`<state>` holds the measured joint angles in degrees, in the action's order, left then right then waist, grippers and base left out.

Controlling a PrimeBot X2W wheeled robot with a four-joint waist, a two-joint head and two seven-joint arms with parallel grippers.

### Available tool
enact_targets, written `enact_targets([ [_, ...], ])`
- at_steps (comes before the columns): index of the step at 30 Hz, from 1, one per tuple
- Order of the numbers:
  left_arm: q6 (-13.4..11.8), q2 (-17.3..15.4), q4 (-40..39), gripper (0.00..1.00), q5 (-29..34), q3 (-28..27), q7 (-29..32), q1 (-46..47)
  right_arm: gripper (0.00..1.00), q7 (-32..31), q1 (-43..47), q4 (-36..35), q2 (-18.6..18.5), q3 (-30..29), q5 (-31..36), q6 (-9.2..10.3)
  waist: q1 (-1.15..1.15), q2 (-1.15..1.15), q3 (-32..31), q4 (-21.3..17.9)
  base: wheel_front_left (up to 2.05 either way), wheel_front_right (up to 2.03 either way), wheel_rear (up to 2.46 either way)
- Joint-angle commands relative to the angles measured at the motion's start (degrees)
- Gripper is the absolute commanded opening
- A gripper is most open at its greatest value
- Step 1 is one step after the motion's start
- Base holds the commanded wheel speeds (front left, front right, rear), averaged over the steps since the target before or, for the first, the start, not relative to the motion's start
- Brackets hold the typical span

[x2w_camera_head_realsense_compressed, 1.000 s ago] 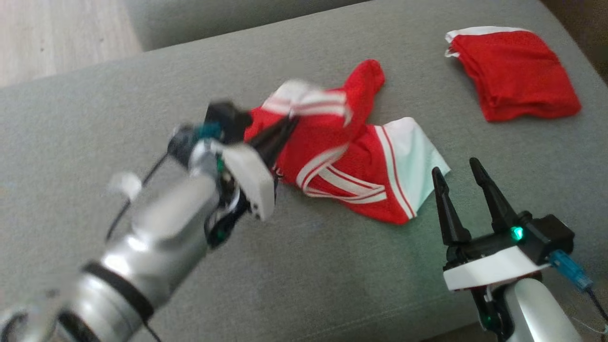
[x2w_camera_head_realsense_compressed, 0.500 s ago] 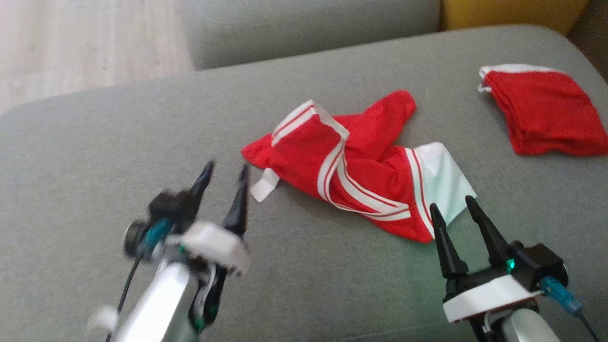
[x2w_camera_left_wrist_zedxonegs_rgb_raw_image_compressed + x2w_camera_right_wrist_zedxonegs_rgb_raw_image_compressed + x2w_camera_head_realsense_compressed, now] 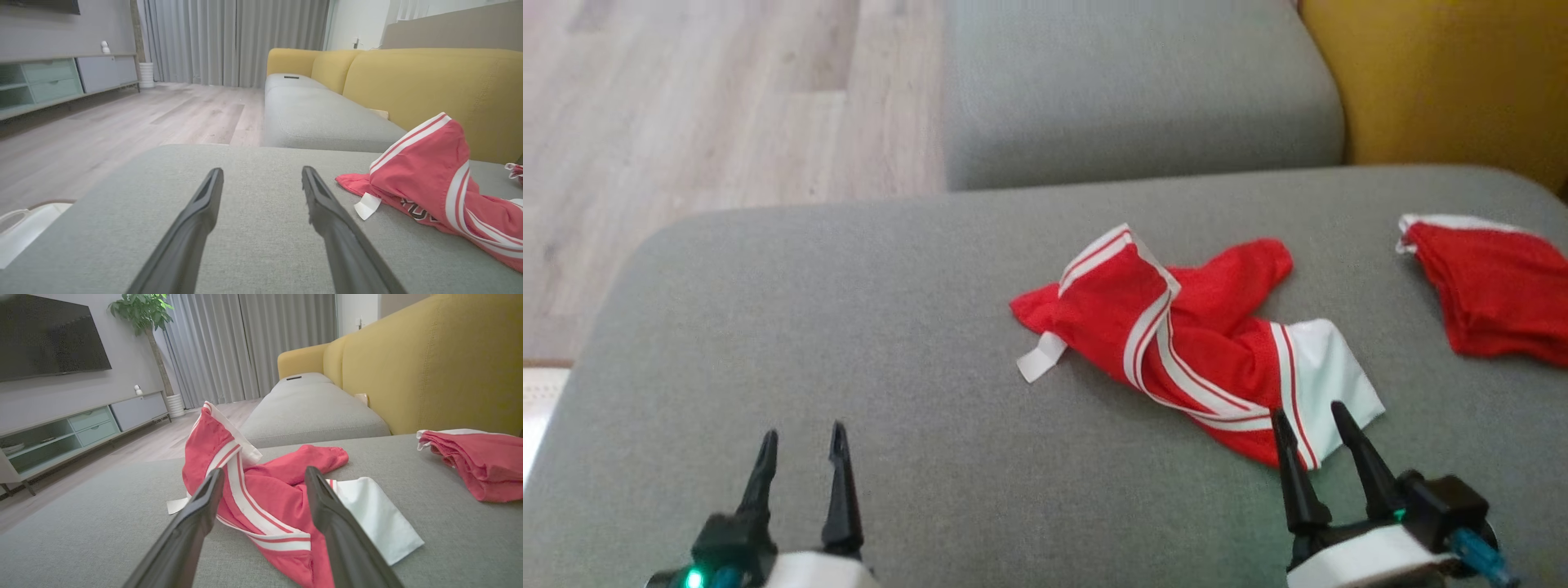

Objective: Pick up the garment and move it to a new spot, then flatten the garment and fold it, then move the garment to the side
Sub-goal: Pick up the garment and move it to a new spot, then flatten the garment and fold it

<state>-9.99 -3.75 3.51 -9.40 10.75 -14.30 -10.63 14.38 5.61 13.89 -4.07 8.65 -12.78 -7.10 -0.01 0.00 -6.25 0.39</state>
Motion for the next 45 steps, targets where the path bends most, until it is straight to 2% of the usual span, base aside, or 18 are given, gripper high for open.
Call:
enact_targets([
  [1,0.37,0.31,-2.5,1.0,0.99,-2.15,-0.7,1.99,1.0,0.62,-1.47,-1.62,0.11,0.79,0.36,-0.39,0.01,0.0,-1.18,0.81,0.0,0.0,0.0],
  [6,0.18,0.34,-5.45,1.0,6.93,-1.42,-0.7,-2.2,1.0,0.62,0.64,-1.84,0.53,0.27,0.79,-0.39,0.01,0.0,-2.35,1.48,0.0,0.0,0.0],
  [10,-0.02,0.41,-5.72,1.0,8.5,-0.27,-0.7,-4.41,1.0,0.62,2.26,-2.01,0.78,-0.12,1.36,-0.39,0.01,0.0,-2.96,1.73,0.0,0.0,0.0],
  [45,-0.72,-0.65,-4.22,1.0,9.66,3.17,-0.7,-4.99,1.0,0.62,3.04,-1.19,1.18,-0.04,1.56,-0.39,0.01,0.0,-3.94,1.73,0.0,0.0,0.0],
])
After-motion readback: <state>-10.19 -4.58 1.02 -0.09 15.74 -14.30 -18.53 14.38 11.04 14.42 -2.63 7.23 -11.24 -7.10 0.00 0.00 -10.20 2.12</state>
